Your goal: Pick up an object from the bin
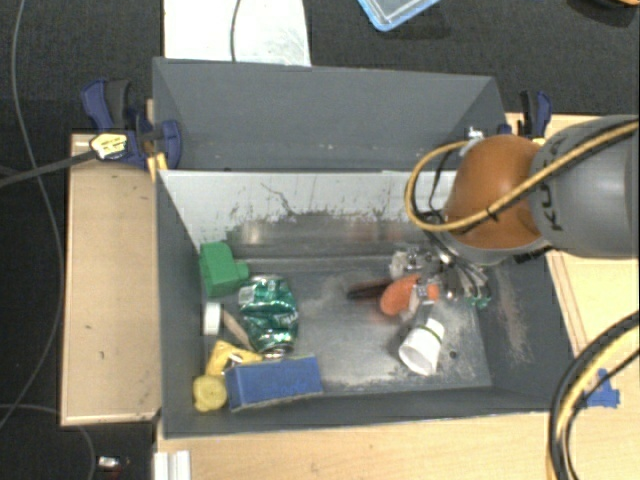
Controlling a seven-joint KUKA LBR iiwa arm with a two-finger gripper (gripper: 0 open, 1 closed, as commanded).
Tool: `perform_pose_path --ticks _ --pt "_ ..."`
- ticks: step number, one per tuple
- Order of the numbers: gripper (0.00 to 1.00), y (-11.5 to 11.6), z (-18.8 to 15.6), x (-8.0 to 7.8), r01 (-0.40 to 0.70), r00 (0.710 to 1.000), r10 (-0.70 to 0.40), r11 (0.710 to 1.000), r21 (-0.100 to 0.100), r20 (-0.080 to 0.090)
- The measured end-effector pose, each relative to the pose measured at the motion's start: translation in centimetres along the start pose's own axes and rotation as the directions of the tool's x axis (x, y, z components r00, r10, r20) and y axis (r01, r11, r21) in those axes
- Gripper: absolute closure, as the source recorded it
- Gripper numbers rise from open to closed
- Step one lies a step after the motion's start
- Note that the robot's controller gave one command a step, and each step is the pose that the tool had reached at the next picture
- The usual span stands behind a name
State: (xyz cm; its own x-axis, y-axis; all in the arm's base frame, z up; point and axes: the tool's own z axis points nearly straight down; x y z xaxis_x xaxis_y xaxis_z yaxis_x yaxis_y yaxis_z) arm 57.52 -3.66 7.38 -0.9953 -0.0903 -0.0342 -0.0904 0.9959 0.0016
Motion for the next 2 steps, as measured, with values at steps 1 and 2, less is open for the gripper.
perform_pose_path --ticks 1,2 --pt "1.00 0.2 -5.6 0.4 -0.006 1.000 0.006 1.000 -0.001 -0.009" --pt "1.00 -1.2 -13.2 -0.5 -0.012 1.000 0.012 1.000 -0.001 -0.006"
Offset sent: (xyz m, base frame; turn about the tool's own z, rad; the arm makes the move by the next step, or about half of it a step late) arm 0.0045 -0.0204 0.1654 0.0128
